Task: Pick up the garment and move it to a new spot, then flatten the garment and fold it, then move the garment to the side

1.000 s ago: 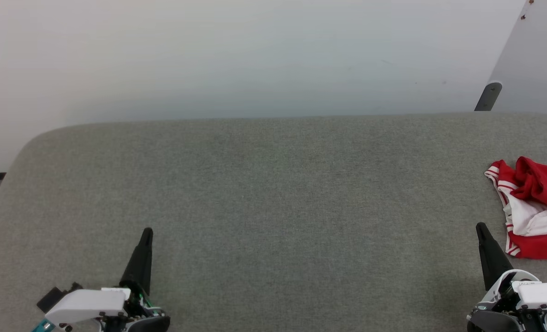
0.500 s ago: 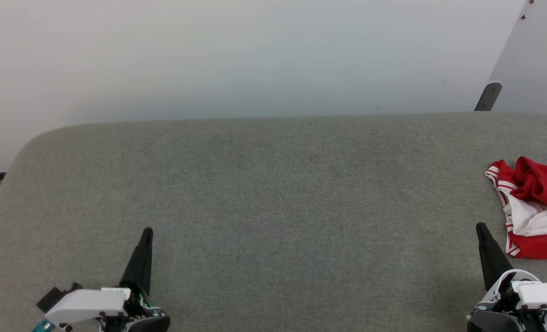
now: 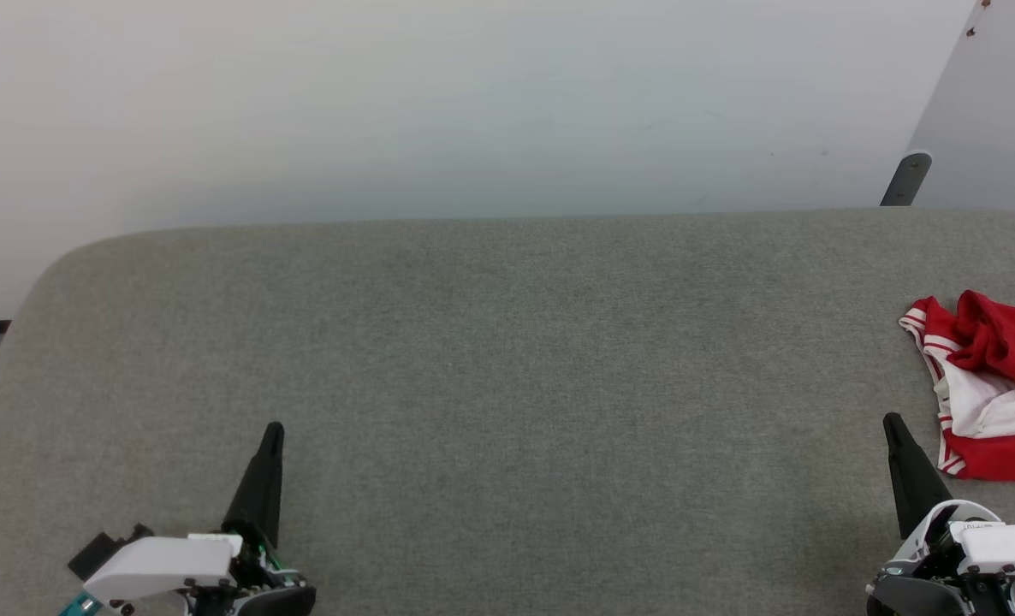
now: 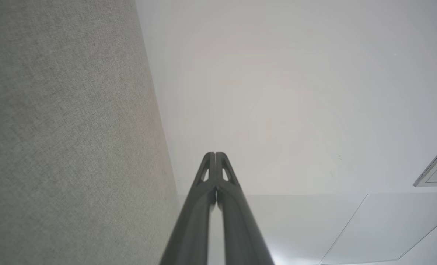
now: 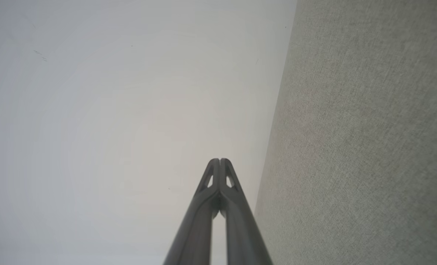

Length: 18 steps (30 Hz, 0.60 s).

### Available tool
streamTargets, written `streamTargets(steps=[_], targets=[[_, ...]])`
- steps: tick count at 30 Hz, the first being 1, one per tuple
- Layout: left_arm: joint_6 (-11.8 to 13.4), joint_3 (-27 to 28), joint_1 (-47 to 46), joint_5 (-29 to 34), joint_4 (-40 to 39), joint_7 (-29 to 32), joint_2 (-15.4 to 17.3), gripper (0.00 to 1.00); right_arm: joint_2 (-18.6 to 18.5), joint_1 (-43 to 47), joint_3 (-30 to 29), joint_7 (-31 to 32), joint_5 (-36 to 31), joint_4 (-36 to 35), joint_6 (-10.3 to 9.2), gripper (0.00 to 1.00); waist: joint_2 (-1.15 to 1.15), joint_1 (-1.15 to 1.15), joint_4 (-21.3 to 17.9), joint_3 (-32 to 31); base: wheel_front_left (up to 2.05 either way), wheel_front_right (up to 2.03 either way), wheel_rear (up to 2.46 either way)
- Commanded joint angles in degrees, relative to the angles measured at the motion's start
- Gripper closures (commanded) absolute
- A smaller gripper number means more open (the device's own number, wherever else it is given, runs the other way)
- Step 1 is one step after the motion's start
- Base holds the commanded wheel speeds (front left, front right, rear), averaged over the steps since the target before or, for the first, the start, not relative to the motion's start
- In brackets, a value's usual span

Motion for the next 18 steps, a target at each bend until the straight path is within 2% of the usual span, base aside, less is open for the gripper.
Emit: streamTargets(steps=[1, 18], targets=[[-0.3, 0.1, -0.5, -0.2, 0.0, 0.2, 0.0, 1.00, 0.2, -0.2, 0.2, 0.1, 0.2, 0.0, 0.02, 1.00, 0.00, 0.00, 0.0, 0.0, 0.00, 0.00, 0.00], [-0.3, 0.1, -0.5, -0.2, -0.1, 0.2, 0.0, 1.00, 0.2, -0.2, 0.2, 0.1, 0.2, 0.0, 0.02, 1.00, 0.00, 0.00, 0.0, 0.0, 0.00, 0.00, 0.00]])
